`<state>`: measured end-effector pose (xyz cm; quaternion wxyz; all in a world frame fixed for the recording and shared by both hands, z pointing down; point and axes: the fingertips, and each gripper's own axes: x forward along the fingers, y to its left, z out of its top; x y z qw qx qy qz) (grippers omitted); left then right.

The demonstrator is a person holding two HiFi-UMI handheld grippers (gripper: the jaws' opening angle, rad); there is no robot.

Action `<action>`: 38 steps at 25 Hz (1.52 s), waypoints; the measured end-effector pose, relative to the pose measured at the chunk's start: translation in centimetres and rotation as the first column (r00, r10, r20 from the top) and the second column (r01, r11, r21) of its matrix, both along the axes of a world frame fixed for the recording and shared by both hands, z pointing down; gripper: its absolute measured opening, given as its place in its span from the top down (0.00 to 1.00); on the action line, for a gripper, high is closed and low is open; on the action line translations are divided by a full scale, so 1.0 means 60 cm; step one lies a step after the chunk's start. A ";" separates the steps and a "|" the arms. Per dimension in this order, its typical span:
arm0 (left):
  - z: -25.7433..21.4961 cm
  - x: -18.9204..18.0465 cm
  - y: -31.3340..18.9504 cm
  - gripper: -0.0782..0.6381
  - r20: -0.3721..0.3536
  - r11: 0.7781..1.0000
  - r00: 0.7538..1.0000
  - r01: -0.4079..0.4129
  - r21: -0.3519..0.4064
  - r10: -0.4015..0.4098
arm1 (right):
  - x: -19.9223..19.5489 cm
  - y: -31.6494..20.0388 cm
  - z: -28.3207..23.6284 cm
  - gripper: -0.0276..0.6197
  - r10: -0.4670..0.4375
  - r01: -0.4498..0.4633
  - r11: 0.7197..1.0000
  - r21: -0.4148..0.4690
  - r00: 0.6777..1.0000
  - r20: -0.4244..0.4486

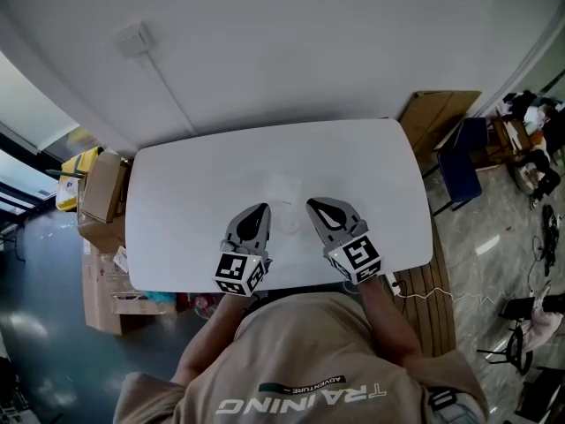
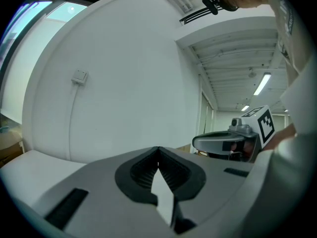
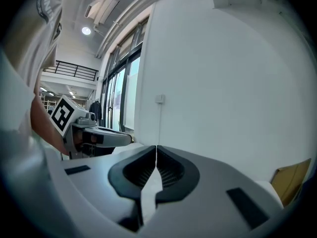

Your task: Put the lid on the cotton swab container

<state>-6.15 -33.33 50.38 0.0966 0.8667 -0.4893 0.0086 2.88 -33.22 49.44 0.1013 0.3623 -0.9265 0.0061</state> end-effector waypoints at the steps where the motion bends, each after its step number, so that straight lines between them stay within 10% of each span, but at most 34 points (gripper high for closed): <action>1: 0.003 0.002 -0.005 0.87 0.004 1.000 1.000 0.009 -0.003 -0.009 | 0.004 -0.005 0.006 0.93 -0.008 0.008 1.000 -0.007 1.000 0.003; 13: 0.035 -0.013 -0.028 0.87 0.026 0.996 0.997 0.067 -0.057 -0.066 | -0.035 -0.023 0.103 0.93 -0.128 0.119 0.979 -0.168 0.991 -0.047; 24: 0.078 -0.033 -0.003 0.87 0.005 0.993 0.998 0.070 -0.100 -0.069 | -0.084 -0.013 0.247 0.93 -0.236 0.151 0.899 -0.412 0.958 -0.162; 38: 0.087 -0.054 0.023 0.87 -0.037 0.991 0.996 0.075 -0.112 -0.079 | -0.092 -0.008 0.320 0.93 -0.282 0.107 0.861 -0.497 0.914 -0.293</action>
